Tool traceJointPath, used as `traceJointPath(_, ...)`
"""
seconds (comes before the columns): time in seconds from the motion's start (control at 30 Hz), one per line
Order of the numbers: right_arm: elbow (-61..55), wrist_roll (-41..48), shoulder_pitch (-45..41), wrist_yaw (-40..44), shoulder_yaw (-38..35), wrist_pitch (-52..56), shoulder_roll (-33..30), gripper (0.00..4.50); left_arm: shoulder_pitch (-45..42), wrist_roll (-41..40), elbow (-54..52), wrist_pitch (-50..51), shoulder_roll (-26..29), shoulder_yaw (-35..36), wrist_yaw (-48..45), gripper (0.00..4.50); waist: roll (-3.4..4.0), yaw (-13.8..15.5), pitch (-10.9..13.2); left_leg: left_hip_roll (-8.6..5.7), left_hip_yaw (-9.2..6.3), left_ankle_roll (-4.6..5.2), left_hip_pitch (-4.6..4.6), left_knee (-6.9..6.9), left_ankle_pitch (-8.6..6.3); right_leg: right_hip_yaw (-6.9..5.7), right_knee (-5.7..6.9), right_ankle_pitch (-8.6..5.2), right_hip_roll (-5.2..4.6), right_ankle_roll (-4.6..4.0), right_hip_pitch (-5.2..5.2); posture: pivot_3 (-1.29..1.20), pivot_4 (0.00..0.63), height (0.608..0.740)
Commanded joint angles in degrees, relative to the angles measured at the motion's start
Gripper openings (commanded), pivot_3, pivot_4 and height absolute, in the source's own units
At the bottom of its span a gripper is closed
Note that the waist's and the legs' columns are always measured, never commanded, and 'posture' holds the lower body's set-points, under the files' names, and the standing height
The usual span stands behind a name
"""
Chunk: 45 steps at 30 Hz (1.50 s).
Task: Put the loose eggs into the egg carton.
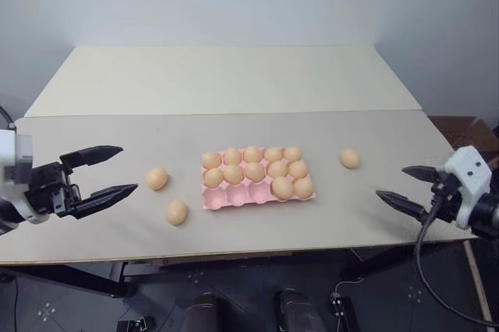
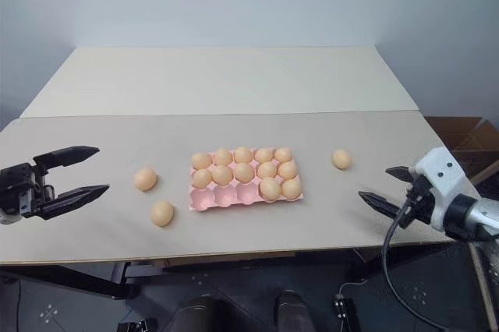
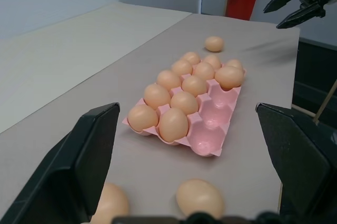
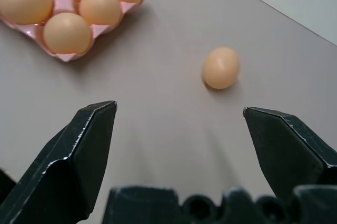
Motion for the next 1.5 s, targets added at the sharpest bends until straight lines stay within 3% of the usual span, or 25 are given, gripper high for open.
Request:
traceJointPath(0.03,2.97,-3.10,-8.46,-7.62,5.82,4.50,1.18,4.47,-0.91,-0.81,-1.04,-0.07,0.96,0.68,-0.02,4.50,0.00,-0.24,0.00,0.01,0.01,0.00,0.01,0.00,0.00,0.00,0.00,0.00,0.01,-0.01,0.00,0.00,0.150,0.740)
traceJointPath(0.23,13.58,-9.41,-22.86,-16.12,17.08,8.18,6.66,4.47,-1.34,-0.80,-0.99,0.24,1.06,0.18,-0.25,4.50,0.00,-0.19,0.00,-0.01,0.09,0.00,-0.07,-0.05,0.00,-0.01,0.00,0.26,0.04,-0.47,-0.08,0.00,0.150,0.740)
traceJointPath(0.53,34.48,-16.26,-35.32,-20.27,24.49,2.97,14.62,4.47,-1.00,-0.60,-1.30,0.12,1.05,0.21,-0.27,4.50,0.01,-0.07,0.01,-0.07,0.23,0.01,-0.15,-0.04,0.01,-0.08,-0.03,0.46,0.01,-0.14,-0.08,0.00,0.150,0.740)
traceJointPath(0.63,39.55,-17.58,-37.27,-20.95,24.96,0.54,16.15,3.92,-0.27,-0.57,-1.68,0.13,1.20,0.86,-0.35,4.50,0.02,-0.23,0.01,-0.07,0.24,0.01,-0.17,-0.04,0.01,-0.08,-0.03,0.47,0.01,-0.12,-0.10,0.00,0.150,0.740)
traceJointPath(0.7,40.48,-17.70,-38.10,-20.50,25.13,0.49,16.81,3.24,0.02,-0.55,-1.74,0.06,1.29,1.11,-0.39,4.50,0.02,-0.34,0.01,-0.06,0.24,0.01,-0.17,-0.04,0.01,-0.08,-0.03,0.47,0.02,-0.12,-0.10,0.00,0.150,0.740)
traceJointPath(0.8,38.44,-17.30,-38.12,-20.12,24.30,1.05,16.91,2.18,0.20,-0.61,-1.84,0.00,1.39,1.32,-0.30,4.50,0.03,-0.37,0.02,-0.04,0.23,0.01,-0.15,-0.05,0.01,-0.08,0.00,0.48,0.03,-0.11,-0.10,0.00,0.150,0.740)
traceJointPath(0.87,34.39,-16.85,-37.17,-19.83,23.70,2.09,16.36,2.18,0.30,-0.58,-1.94,-0.04,1.40,1.40,-0.24,4.50,0.03,-0.38,0.02,-0.03,0.23,0.01,-0.14,-0.05,0.01,-0.08,0.00,0.48,0.04,-0.11,-0.09,0.00,0.150,0.740)
traceJointPath(1.03,10.33,-8.36,-32.44,-15.01,20.89,13.97,14.16,2.18,0.99,-0.86,-2.00,0.32,1.64,2.29,-0.39,4.50,0.11,-0.21,0.06,-0.01,0.08,0.01,-0.19,-0.09,0.00,-0.08,0.00,0.47,0.03,-0.09,-0.16,0.00,0.150,0.740)
traceJointPath(1.2,-10.01,-0.95,-27.61,-15.42,26.15,22.99,18.49,2.18,2.00,-1.14,-2.25,0.76,1.71,2.50,-0.77,4.50,0.08,-0.36,0.05,0.10,-0.07,0.00,-0.10,-0.11,0.00,-0.11,0.00,0.47,0.08,-0.11,-0.10,0.00,0.150,0.740)
traceJointPath(1.33,-14.22,-1.24,-26.08,-18.46,34.21,24.46,23.57,2.18,0.90,-1.06,-1.48,0.82,2.15,1.59,-1.02,4.50,0.09,-0.29,0.05,0.30,-0.04,-0.03,-0.04,-0.09,0.02,-0.12,0.02,0.49,0.15,-0.21,-0.10,0.00,0.150,0.740)
traceJointPath(1.5,-12.12,-5.80,-26.59,-20.92,41.57,20.89,24.62,2.18,0.04,-0.90,-1.14,0.87,2.31,1.01,-1.22,4.50,0.09,-0.01,0.05,0.26,0.04,-0.06,-0.10,-0.08,0.04,-0.14,-0.01,0.35,0.13,-0.50,-0.12,0.00,0.150,0.740)
